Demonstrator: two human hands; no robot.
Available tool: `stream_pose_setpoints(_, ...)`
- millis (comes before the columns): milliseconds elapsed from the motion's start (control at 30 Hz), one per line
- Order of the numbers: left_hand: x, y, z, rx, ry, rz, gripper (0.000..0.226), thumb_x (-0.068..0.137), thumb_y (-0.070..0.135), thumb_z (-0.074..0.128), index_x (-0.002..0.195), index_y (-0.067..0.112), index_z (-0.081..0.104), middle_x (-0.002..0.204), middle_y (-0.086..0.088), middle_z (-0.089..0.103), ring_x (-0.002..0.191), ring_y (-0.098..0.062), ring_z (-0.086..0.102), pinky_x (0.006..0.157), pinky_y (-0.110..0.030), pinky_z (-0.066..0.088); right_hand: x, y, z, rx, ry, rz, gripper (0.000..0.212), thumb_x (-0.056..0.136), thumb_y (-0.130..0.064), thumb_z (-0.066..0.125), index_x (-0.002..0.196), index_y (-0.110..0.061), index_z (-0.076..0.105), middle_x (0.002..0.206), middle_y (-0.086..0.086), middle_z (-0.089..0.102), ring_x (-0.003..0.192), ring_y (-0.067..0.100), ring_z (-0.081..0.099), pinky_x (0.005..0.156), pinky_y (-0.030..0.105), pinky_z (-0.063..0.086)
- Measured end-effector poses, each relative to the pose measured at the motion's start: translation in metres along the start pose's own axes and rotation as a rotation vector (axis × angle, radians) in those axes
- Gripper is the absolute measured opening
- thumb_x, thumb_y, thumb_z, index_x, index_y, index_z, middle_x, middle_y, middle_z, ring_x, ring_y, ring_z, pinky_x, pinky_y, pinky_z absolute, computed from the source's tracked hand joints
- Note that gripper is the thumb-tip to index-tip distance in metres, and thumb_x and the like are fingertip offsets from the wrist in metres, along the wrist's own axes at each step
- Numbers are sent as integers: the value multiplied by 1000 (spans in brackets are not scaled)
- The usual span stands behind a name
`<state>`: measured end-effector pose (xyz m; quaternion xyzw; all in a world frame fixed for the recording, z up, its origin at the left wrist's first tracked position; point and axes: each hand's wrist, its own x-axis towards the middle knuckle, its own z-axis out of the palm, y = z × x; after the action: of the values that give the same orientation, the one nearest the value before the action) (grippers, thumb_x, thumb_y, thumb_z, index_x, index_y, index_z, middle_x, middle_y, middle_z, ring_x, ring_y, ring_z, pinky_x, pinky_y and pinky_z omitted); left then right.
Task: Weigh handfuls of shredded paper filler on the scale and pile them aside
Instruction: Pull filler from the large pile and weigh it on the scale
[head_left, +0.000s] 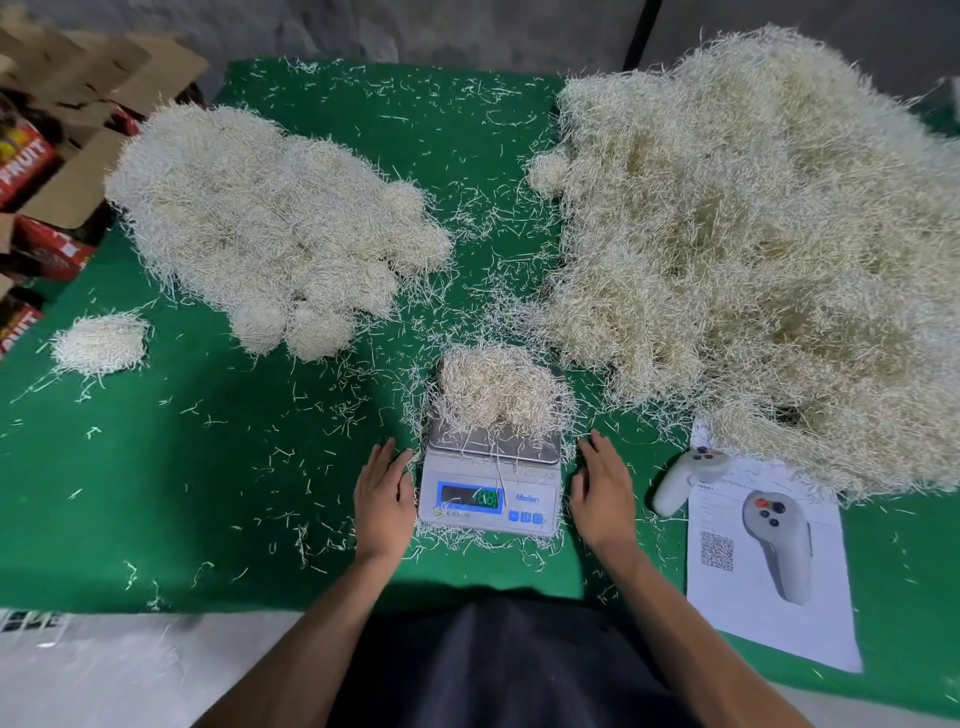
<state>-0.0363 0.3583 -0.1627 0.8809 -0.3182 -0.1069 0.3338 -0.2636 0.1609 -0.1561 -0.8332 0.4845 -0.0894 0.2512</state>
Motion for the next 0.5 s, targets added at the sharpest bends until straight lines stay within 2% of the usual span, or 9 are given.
stream_pose_setpoints(233,4,5,-5,2,-23,-57,35,95,1,62,129,6,67,150,-11,51,146,-29,39,120,-49,30,-1,-2,-2,12,1,12,54,102,-14,52,155,-15,42,167,1,27,156,19,19,129,43,15)
stream_pose_setpoints(300,9,9,-9,22,-49,-86,34,95,4,64,128,7,68,150,-10,52,144,-29,41,119,-49,31,2,-2,-6,24,-11,8,50,101,-14,53,151,-13,48,164,1,34,154,22,27,127,46,20)
stream_pose_setpoints(333,12,11,-11,18,-66,-116,33,94,6,66,127,8,69,149,-9,53,142,-29,43,118,-48,32,8,-2,-11,46,-21,15,46,101,-14,54,147,-12,54,160,3,42,149,25,36,124,49,29)
stream_pose_setpoints(400,21,19,-17,-59,-75,-215,30,95,12,66,125,13,69,142,-5,59,127,-28,58,110,-49,43,25,-6,-27,131,-23,70,36,103,-19,55,136,-9,62,142,10,61,122,29,62,106,50,50)
stream_pose_setpoints(433,26,26,-21,-123,-60,-269,28,96,14,63,123,14,68,134,-3,64,111,-26,66,101,-49,51,34,-12,-37,196,-6,113,34,104,-23,55,134,-9,64,131,11,68,104,26,68,96,46,57)
stream_pose_setpoints(467,33,37,-26,-184,-30,-294,23,98,16,58,119,13,67,120,-3,69,92,-21,68,89,-46,56,42,-20,-48,270,27,143,33,105,-27,55,132,-11,64,122,9,72,90,20,70,87,41,60)
stream_pose_setpoints(500,40,49,-29,-239,13,-274,19,101,17,51,110,10,66,101,-3,70,75,-16,62,76,-41,57,47,-31,-56,345,59,141,32,105,-30,55,130,-13,65,115,3,74,80,13,70,80,36,62)
